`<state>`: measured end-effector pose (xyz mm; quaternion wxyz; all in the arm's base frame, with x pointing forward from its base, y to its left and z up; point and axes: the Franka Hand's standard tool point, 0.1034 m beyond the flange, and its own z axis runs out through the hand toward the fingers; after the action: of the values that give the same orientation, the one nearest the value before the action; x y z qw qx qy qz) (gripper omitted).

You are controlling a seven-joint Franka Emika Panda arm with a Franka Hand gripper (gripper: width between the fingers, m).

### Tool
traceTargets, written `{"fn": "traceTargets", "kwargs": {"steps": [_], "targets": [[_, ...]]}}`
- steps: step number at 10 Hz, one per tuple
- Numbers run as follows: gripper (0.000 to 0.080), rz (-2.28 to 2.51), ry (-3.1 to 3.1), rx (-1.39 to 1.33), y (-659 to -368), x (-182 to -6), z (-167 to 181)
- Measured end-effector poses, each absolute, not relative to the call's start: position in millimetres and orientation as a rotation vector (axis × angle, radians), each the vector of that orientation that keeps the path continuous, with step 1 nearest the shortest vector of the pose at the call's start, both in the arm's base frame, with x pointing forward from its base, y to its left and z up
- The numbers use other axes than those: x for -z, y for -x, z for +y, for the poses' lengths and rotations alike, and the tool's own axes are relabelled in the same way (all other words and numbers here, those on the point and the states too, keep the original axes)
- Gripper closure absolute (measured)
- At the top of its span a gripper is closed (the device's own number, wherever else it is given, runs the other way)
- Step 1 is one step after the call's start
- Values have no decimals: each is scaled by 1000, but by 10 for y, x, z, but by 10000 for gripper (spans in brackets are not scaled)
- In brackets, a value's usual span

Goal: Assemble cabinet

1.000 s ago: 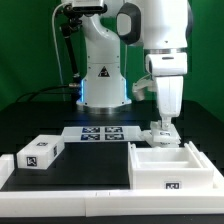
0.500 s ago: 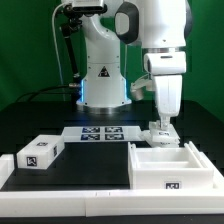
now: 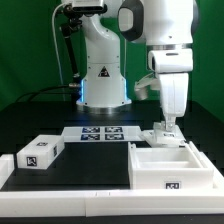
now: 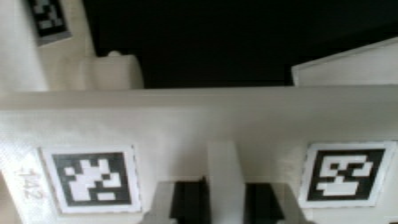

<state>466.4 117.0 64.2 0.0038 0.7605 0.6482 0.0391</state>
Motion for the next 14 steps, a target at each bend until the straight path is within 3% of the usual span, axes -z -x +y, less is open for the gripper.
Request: {"fn": "traceTargets", "kwargs": {"steps": [9, 14], "targets": [[729, 2056, -2385, -94, -4468, -548, 1193], [729, 2058, -2372, -110, -4560, -599, 1242]]}}
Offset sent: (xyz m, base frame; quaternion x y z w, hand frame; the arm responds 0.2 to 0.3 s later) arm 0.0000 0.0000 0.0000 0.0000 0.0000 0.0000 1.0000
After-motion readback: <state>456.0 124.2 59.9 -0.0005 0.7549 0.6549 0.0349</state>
